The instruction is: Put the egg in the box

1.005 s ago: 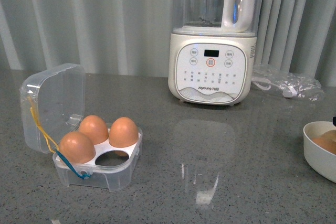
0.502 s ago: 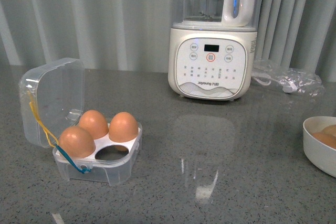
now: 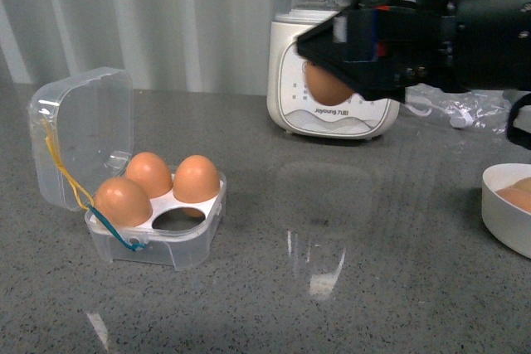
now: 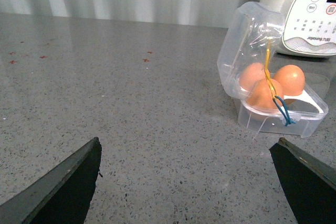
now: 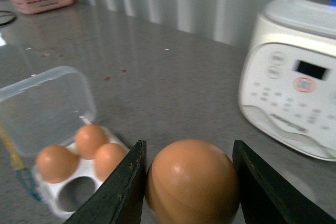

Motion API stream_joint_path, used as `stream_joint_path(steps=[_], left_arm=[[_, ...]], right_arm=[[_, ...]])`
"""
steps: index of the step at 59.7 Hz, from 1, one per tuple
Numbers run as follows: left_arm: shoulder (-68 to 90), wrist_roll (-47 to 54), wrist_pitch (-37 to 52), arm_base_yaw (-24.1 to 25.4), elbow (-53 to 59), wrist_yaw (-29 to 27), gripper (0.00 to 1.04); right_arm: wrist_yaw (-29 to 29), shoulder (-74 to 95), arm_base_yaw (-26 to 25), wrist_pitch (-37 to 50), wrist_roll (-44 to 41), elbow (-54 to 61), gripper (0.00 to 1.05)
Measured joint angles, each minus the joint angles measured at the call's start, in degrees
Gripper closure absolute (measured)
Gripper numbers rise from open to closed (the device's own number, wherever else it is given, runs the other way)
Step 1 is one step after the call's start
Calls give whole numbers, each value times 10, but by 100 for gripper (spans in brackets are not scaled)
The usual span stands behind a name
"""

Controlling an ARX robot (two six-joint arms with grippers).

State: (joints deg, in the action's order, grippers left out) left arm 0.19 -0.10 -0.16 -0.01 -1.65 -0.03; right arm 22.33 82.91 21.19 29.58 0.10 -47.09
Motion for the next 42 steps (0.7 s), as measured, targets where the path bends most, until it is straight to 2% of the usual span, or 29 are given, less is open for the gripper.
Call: stream_joint_path(steps=[13,24,42], left_arm=[[0,0,0,0,0,0,7],[0,0,0,0,0,0,7],[0,0,0,0,0,0,7]], right_arm=[[65,0,56,-21,0,0,63],[91,5,61,-28,-9,0,63],[95,74,64,-35,-36,-30,63]])
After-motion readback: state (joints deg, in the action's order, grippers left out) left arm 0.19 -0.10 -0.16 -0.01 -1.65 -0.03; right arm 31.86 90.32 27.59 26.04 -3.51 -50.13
